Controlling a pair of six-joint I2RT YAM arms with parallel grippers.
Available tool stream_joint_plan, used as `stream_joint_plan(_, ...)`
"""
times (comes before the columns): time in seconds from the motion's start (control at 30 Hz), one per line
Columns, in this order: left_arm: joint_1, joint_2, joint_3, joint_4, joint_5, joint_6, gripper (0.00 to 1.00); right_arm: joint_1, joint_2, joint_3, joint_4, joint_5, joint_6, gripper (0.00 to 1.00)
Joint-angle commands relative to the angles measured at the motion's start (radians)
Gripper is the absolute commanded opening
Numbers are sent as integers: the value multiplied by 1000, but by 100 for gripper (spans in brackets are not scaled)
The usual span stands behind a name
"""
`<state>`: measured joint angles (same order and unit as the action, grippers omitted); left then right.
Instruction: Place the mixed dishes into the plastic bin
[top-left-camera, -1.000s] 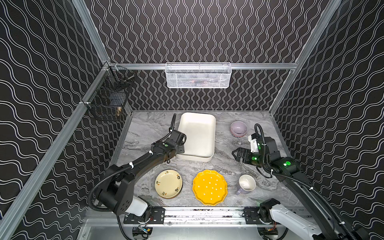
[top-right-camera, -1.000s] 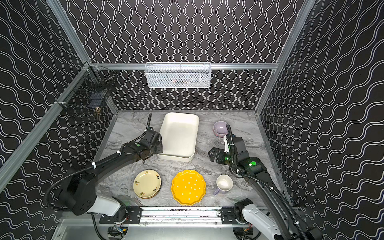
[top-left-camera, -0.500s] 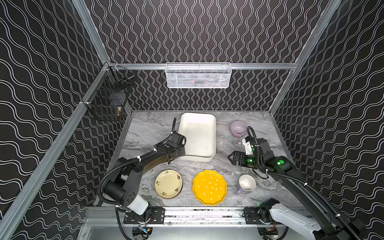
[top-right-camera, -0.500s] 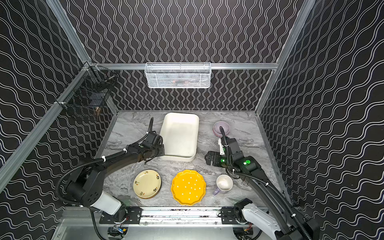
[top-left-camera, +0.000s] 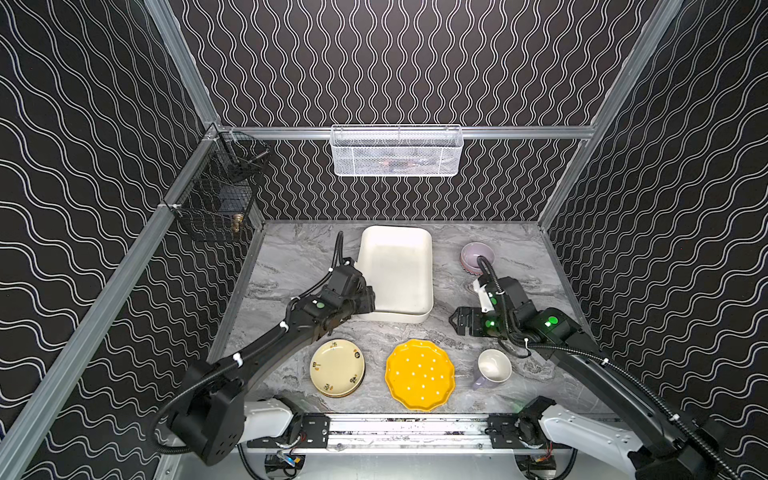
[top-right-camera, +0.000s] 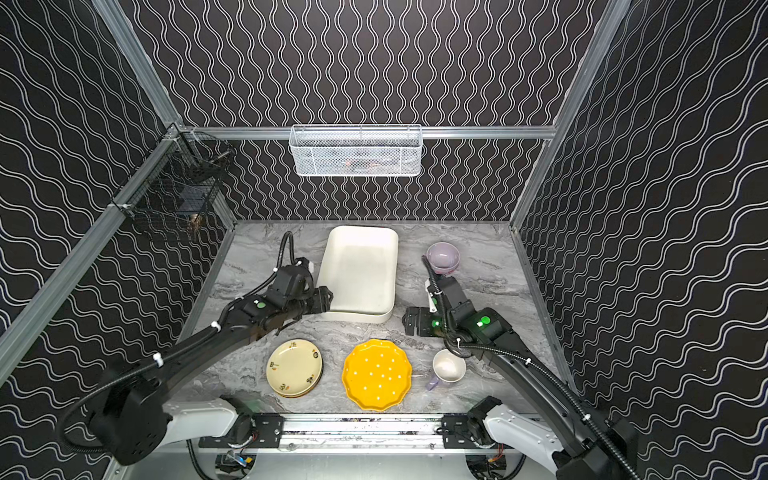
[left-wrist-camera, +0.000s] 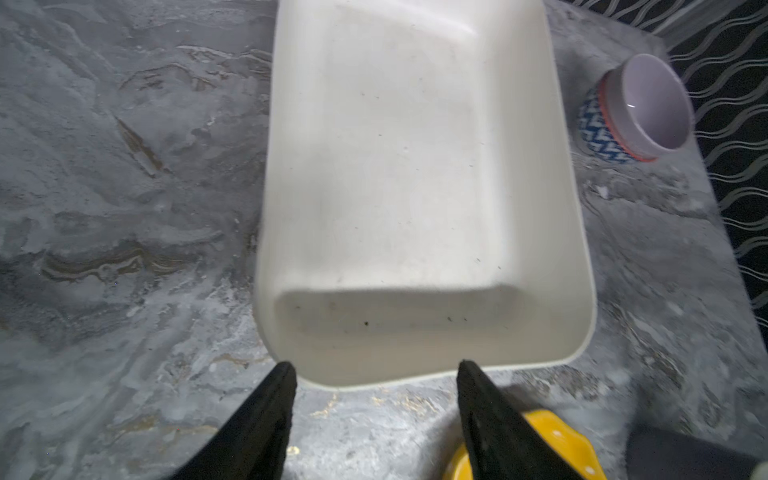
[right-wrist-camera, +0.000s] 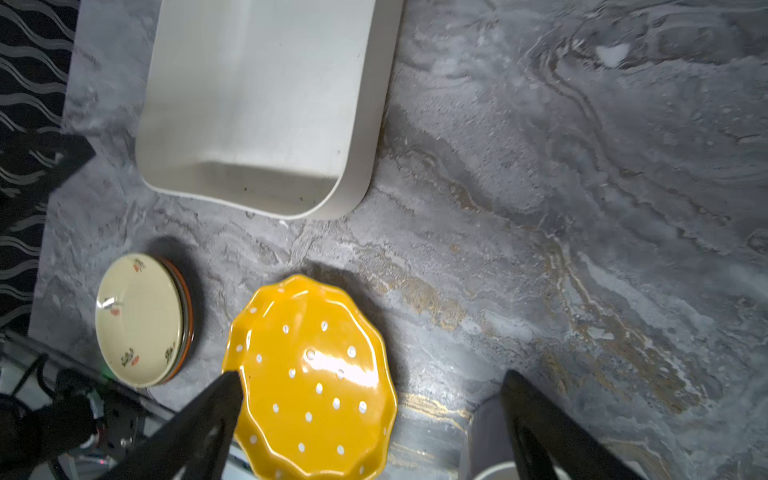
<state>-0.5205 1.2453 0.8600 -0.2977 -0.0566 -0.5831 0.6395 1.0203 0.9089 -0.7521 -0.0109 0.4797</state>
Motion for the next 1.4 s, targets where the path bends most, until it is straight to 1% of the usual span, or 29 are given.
stream_joint_plan(0.0, -75, -49, -27, -49, 12, -48, 66, 96, 12, 13, -62, 80, 75, 96)
stream_joint_plan(0.1, -174, -87, -64, -77, -17, -87, 66, 207, 24, 10, -83, 137, 146, 95)
stream_joint_plan(0.2, -241, -120, -100, -88, -19, -129, 66, 288, 23, 7, -107, 197, 215, 95)
stream_joint_plan(0.3, -292, -165, -129, -99, -25, -151, 66, 322, 11, 10, -157, 251, 274, 95)
stream_joint_plan(0.4, -327, -206, -151, -113, -46, -169, 66, 322, -4, 19, -231, 320, 328, 96)
stream_joint_plan(0.5, -338, -219, -184, -90, -22, -171, 67, 322, -17, 27, -295, 366, 370, 96)
stream_joint_plan(0.57, -339, -205, -194, -89, -9, -160, 67, 322, -33, 23, -316, 369, 389, 97)
stream_joint_plan(0.63, -340, -177, -201, -90, 14, -150, 67, 322, -57, 7, -322, 355, 410, 97)
stream_joint_plan(0.7, -349, -155, -211, -76, 47, -147, 66, 322, -73, -9, -315, 309, 418, 96)
stream_joint_plan(0.77, -361, -137, -218, -55, 69, -149, 66, 332, -78, -19, -306, 269, 427, 91)
stream_joint_plan(0.8, -366, -127, -218, -50, 75, -149, 66, 345, -78, -19, -311, 267, 444, 90)
stream_joint_plan(0.9, -382, -106, -207, -54, 70, -147, 66, 378, -79, -7, -366, 322, 507, 90)
stream_joint_plan(1.17, -408, -76, -154, -35, 73, -123, 67, 379, -135, -19, -543, 452, 721, 93)
stream_joint_plan(1.37, -408, -48, -127, -1, 87, -80, 72, 376, -188, -80, -598, 473, 877, 96)
